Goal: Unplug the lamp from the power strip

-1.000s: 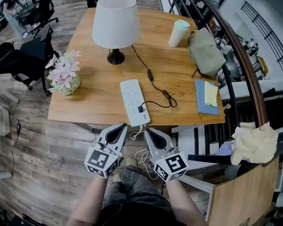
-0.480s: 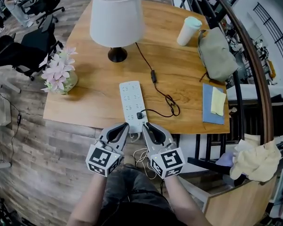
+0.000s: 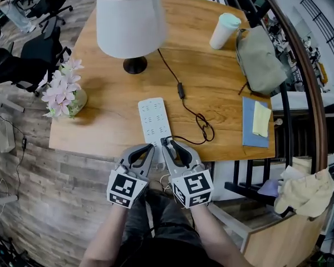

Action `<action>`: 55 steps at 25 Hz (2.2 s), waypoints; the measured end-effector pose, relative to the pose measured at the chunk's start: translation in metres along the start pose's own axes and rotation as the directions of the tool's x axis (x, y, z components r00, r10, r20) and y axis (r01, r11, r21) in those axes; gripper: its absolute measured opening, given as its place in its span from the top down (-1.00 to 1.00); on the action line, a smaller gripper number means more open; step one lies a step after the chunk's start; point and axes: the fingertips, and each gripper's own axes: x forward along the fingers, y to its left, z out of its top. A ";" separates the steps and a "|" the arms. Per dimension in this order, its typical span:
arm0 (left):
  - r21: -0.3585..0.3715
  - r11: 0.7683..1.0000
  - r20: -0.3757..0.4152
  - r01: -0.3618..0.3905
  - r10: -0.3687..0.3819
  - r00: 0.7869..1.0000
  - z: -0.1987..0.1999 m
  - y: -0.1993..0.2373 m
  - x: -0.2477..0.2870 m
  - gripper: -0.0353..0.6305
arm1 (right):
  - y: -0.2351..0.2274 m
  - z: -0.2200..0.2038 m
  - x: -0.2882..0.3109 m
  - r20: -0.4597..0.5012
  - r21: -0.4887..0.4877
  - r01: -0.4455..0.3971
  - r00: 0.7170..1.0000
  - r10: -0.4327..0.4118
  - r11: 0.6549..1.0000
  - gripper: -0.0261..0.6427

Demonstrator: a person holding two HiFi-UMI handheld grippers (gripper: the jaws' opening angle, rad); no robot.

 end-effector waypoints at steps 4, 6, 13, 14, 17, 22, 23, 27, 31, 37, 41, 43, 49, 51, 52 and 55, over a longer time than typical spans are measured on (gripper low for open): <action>0.015 0.999 -0.055 0.047 -0.046 0.997 -0.003 0.003 0.012 0.90 | -0.001 -0.004 0.008 -0.027 0.005 0.039 0.999 -0.038 0.999 0.66; 0.028 0.998 -0.083 0.062 -0.059 0.995 -0.004 0.005 0.017 0.90 | -0.001 -0.004 0.012 -0.037 0.014 0.051 0.998 -0.050 0.999 0.66; 0.042 0.991 -0.145 0.128 -0.121 0.982 -0.007 0.003 0.028 0.90 | 0.002 -0.010 0.014 -0.056 0.058 0.107 0.993 -0.104 0.993 0.66; 0.045 0.990 -0.152 0.135 -0.127 0.980 -0.007 0.003 0.030 0.90 | 0.001 -0.011 0.014 -0.057 0.064 0.120 0.992 -0.116 0.991 0.66; 0.047 0.987 -0.168 0.154 -0.144 0.975 -0.009 0.003 0.033 0.90 | 0.000 -0.013 0.012 -0.054 0.074 0.150 0.988 -0.146 0.986 0.66; 0.054 0.982 -0.187 0.181 -0.168 0.968 -0.012 0.002 0.036 0.90 | -0.001 -0.013 0.013 -0.050 0.079 0.190 0.981 -0.186 0.979 0.66; 0.053 0.981 -0.189 0.186 -0.173 0.967 -0.013 0.002 0.036 0.90 | -0.001 -0.013 0.013 -0.049 0.085 0.197 0.980 -0.194 0.977 0.67; 0.048 0.979 -0.184 0.198 -0.186 0.965 -0.013 0.001 0.037 0.90 | -0.005 -0.012 0.015 -0.041 0.117 0.222 0.975 -0.219 0.968 0.67; 0.053 0.976 -0.178 0.209 -0.197 0.964 -0.013 0.001 0.036 0.90 | -0.007 -0.010 0.014 -0.027 0.144 0.237 0.972 -0.235 0.961 0.71; 0.032 0.977 -0.174 0.212 -0.204 0.963 -0.013 0.001 0.036 0.90 | -0.006 -0.010 0.013 -0.048 0.089 0.269 0.963 -0.265 0.959 0.72; 0.042 0.977 -0.172 0.210 -0.200 0.965 -0.012 0.001 0.036 0.90 | -0.001 -0.003 0.016 -0.055 -0.006 0.285 0.957 -0.285 0.959 0.72; 0.037 0.977 -0.167 0.212 -0.203 0.965 -0.012 0.001 0.035 0.90 | 0.002 -0.002 0.017 -0.058 -0.052 0.286 0.956 -0.289 0.957 0.72; 0.035 0.976 -0.173 0.217 -0.208 0.963 -0.013 0.001 0.036 0.90 | -0.007 -0.010 0.012 -0.049 0.118 0.278 0.961 -0.274 0.953 0.72; 0.032 0.976 -0.173 0.215 -0.207 0.963 -0.013 0.000 0.036 0.90 | -0.006 -0.009 0.013 -0.055 0.085 0.285 0.958 -0.281 0.955 0.72; 0.031 0.976 -0.172 0.214 -0.205 0.963 -0.013 0.001 0.036 0.90 | -0.004 -0.007 0.013 -0.058 0.054 0.289 0.957 -0.285 0.956 0.72; 0.027 0.977 -0.169 0.212 -0.204 0.964 -0.012 0.001 0.035 0.90 | 0.002 -0.002 0.016 -0.058 -0.025 0.292 0.955 -0.293 0.956 0.72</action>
